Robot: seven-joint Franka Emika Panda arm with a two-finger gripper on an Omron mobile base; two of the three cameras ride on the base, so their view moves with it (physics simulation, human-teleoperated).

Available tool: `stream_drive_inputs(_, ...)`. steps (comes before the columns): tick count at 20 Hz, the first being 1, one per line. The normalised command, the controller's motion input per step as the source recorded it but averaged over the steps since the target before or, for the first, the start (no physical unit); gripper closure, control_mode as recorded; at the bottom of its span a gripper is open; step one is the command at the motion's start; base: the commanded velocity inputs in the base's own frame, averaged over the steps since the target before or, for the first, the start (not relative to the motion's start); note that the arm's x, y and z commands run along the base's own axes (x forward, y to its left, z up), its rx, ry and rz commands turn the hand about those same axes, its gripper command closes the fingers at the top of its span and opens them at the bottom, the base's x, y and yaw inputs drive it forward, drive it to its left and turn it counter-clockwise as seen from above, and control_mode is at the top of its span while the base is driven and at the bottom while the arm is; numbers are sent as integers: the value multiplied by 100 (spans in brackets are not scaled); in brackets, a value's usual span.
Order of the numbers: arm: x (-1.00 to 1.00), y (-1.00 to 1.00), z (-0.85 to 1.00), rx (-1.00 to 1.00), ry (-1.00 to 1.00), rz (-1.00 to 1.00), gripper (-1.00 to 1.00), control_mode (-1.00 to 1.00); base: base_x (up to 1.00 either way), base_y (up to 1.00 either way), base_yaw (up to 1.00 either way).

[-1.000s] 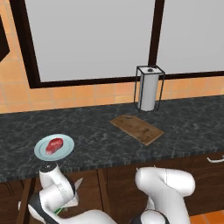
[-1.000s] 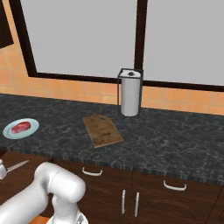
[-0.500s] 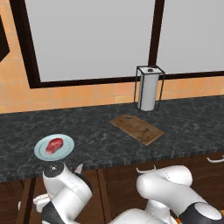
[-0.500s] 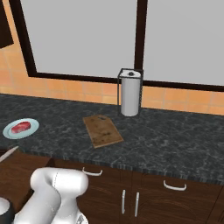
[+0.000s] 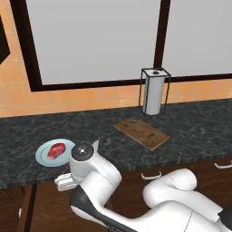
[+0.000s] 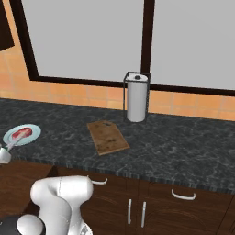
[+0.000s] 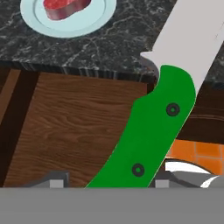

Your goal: Pick up the knife from the drawer and place it on the cutting board. Then place the meat from the plate to the cutting board.

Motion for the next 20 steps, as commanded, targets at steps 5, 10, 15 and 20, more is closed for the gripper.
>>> stream_drive_inputs(5,69,-93,48,-7,12,11,100,-100,0,0,0)
stream_drive_inputs(10,60,-96,47,-6,13,21,100,-100,0,0,0)
stream_drive_inputs(15,23,-94,14,-9,3,31,100,-100,0,0,0)
stream_drive_inputs(20,8,-80,4,-9,0,42,100,-100,0,0,0)
